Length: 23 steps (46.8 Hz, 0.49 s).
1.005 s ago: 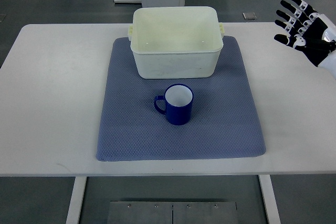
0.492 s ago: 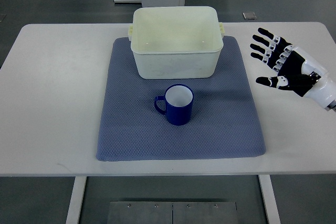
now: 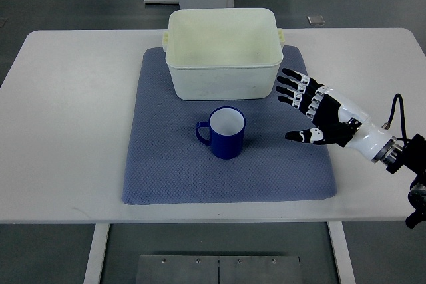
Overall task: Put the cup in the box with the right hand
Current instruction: 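Move the open right hand to the side of the blue mug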
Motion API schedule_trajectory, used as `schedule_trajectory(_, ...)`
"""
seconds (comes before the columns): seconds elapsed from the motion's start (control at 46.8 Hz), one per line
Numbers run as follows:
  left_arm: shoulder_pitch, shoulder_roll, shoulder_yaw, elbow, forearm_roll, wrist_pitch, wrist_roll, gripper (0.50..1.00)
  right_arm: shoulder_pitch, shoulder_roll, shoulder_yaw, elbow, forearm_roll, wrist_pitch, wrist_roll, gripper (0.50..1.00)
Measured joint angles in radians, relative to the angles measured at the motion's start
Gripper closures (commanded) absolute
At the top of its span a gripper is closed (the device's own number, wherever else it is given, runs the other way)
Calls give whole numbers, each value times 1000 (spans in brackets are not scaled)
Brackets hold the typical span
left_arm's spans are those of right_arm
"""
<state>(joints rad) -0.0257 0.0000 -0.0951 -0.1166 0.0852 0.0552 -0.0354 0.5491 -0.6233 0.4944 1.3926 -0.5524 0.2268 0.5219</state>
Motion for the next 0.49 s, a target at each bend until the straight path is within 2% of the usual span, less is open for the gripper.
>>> schedule_trajectory(0.492,0,0,0,0,0,0,0,500,5,177,-34,-156,-30,-63,21,500)
